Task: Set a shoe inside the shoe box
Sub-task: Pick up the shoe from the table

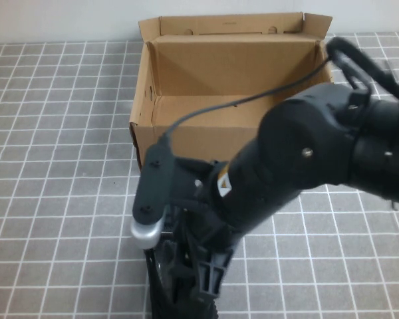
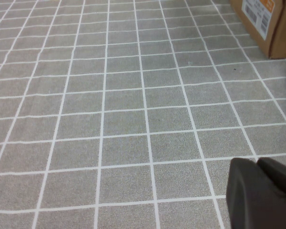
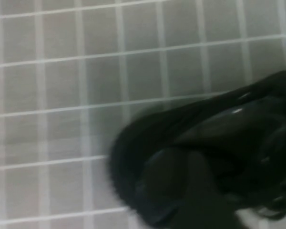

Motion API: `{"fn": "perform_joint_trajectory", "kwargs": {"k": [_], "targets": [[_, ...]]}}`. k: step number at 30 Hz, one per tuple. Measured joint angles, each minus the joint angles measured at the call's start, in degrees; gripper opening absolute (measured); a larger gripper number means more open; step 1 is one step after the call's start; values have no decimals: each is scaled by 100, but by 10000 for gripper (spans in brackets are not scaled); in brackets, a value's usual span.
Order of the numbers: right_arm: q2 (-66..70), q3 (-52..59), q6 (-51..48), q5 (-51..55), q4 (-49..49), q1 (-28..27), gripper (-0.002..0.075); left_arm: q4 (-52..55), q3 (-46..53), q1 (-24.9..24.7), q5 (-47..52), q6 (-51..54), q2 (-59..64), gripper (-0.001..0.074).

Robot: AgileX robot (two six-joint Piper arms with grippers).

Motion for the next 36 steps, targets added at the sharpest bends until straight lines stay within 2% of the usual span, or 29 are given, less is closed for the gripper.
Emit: {"fn": "perform_joint_trajectory", "kwargs": {"k": [3,7,17,36], "targets": [[129,-61,-114,-285,-274,0,412,0,0,0,0,0,0,-1],[309,-120,-188,-559,-563,0,445,0,0,0,0,0,0,-1],[813,-355,-278,-670,-646,0,450,0,0,0,0,0,0,-1],[1259,-395,-278,-937,-1557,0,450,0,0,0,0,0,0,-1]]}}
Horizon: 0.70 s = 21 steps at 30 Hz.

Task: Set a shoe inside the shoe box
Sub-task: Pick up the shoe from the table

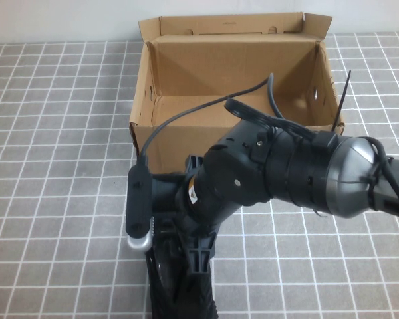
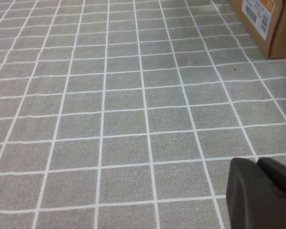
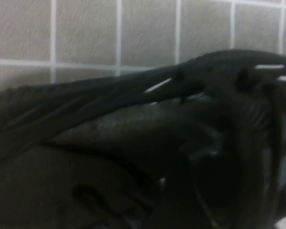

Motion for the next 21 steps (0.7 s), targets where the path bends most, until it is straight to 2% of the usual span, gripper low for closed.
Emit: {"fn": "perform_joint_trajectory", "kwargs": {"k": [11,16,21], "targets": [[49,-61,0,-304,-22,0,441,0,0,0,0,0,0,-1],[140,-69,0,-304,-90,12,379,0,0,0,0,0,0,-1],[164,-69,0,-270,-131,43,271,0,0,0,0,0,0,-1]]}}
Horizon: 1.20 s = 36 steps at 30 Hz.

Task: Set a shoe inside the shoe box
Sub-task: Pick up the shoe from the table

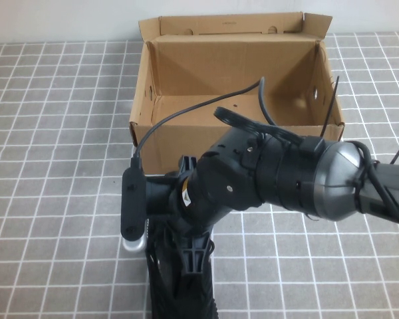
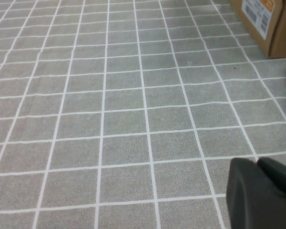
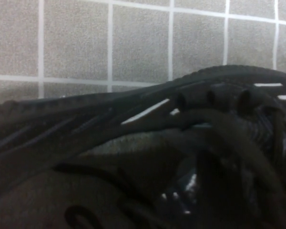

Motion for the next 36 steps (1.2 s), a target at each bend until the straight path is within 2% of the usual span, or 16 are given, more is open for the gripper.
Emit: {"fn": "perform_joint_trajectory", "kwargs": {"k": [4,7,9,17,30,36], "targets": [[0,0,79,21,-16,0,160,0,0,0,0,0,0,-1],[0,0,254,55,-110,0,50,0,0,0,0,0,0,-1],[0,0,491,103,-211,0,18,0,0,0,0,0,0,-1],[-210,-14,909,453,-293,0,1,0,0,0,0,0,0,-1],[-1799,-14,1096,1700,41,0,-1,0,0,0,0,0,0,-1],[-2250,-14,1335,1851,72,0,-1,0,0,0,0,0,0,-1]]}}
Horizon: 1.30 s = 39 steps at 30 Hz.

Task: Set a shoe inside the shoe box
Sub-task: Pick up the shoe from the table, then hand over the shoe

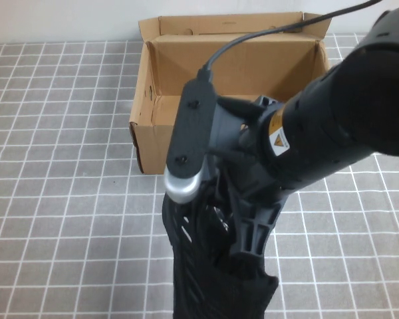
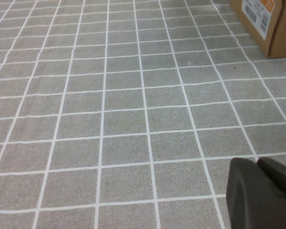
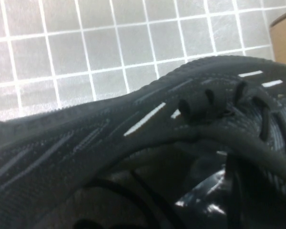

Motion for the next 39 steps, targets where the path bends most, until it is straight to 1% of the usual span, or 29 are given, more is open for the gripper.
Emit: {"fn": "perform_joint_trajectory", "kwargs": {"k": [10,14,16,18,24,29,32,34,39], "targets": [[-33,-301,543,23,-30,0,-1,0,0,0,0,0,0,-1],[-33,-464,751,59,-30,0,-1,331,0,0,-52,20,0,-1],[-33,-542,938,87,-30,0,-1,412,0,0,-238,0,0,-1],[-33,-612,1149,124,0,0,-1,221,0,0,-565,-160,0,-1],[83,-882,1681,237,-30,0,-1,-876,0,0,-1533,-589,0,-1],[357,-1272,1920,545,-30,0,-1,-1561,0,0,-1885,-1044,0,-1],[610,-1527,2151,756,-170,0,-1,-1638,-192,-49,-1320,-1047,0,-1],[798,-1747,2346,868,-342,0,-1,-1674,-534,-116,-925,-945,18,-1],[1243,-2429,2527,1195,-502,-101,-1,-1771,-1662,-222,-94,43,722,-1]]}}
